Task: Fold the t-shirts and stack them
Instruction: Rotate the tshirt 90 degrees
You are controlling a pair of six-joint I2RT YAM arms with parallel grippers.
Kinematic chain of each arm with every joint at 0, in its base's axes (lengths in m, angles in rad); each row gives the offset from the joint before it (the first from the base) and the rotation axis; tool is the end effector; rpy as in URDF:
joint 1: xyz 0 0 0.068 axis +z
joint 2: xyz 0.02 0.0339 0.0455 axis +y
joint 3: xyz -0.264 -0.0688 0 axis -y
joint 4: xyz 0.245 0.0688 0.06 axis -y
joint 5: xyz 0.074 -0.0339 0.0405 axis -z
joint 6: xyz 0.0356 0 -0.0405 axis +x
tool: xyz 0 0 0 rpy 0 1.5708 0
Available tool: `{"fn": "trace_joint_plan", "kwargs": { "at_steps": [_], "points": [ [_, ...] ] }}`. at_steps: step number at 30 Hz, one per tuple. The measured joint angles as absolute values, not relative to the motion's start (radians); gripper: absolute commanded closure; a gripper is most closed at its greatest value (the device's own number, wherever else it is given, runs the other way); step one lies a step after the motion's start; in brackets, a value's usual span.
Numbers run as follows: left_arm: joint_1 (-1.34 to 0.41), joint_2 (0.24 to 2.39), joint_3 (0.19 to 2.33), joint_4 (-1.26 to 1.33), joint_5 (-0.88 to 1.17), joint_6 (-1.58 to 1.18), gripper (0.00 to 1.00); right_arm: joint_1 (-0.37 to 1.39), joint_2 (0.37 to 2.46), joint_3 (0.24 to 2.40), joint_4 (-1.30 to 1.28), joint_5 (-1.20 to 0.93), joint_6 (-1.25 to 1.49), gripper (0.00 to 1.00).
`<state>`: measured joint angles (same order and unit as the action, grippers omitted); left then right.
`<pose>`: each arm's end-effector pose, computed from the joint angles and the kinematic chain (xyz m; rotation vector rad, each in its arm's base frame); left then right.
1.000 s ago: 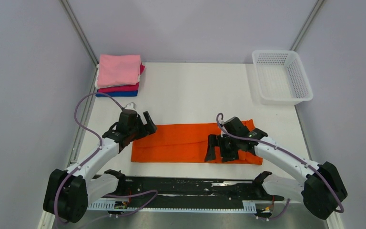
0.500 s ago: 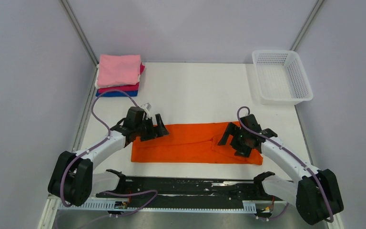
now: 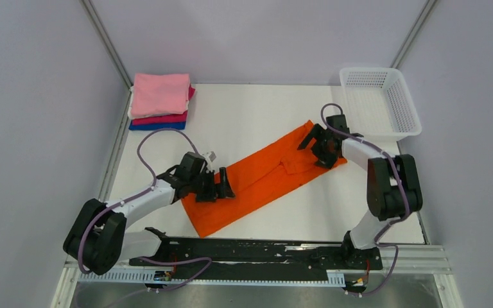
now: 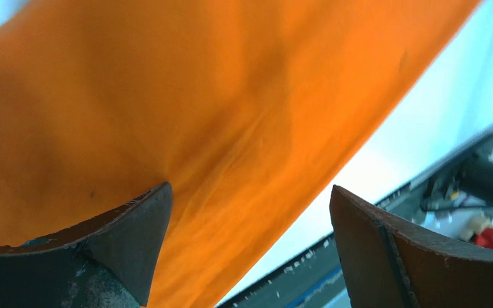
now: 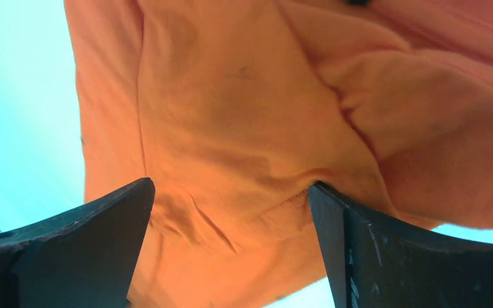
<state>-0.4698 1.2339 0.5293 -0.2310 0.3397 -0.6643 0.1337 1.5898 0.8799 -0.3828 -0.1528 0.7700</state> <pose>0.1926 -0.1111 0.1631 -0.1088 2.6574 -0.8530 0.2968 0.0454 0.1663 0.8078 2.6160 0.4798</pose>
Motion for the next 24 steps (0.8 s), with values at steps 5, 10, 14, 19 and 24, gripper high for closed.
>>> {"fn": "trace_joint_plan", "kwargs": {
  "at_steps": [5, 10, 14, 19, 24],
  "points": [
    [-0.585, 1.251, 0.524, -0.220, 0.405, -0.689, 0.00, 0.116, 1.902, 1.231, -0.319, -0.177, 0.720, 0.00],
    [-0.638, 1.382, 0.553, -0.061, 0.505, -0.732, 0.00, 0.118, 2.237, 1.698, -0.347, -0.323, 0.678, 0.00],
    [-0.719, 1.519, 0.628, 0.061, 0.555, -0.746, 0.00, 0.130, 2.468, 2.048, -0.384, -0.434, 0.667, 0.00],
    [-0.802, 1.657, 0.759, 0.078, 0.576, -0.740, 0.00, 0.143, 2.648, 2.336, -0.403, -0.486, 0.660, 0.00],
    [-0.830, 1.687, 0.826, 0.017, 0.548, -0.718, 0.00, 0.145, 2.691, 2.416, -0.398, -0.445, 0.611, 0.00]
  ]
}}
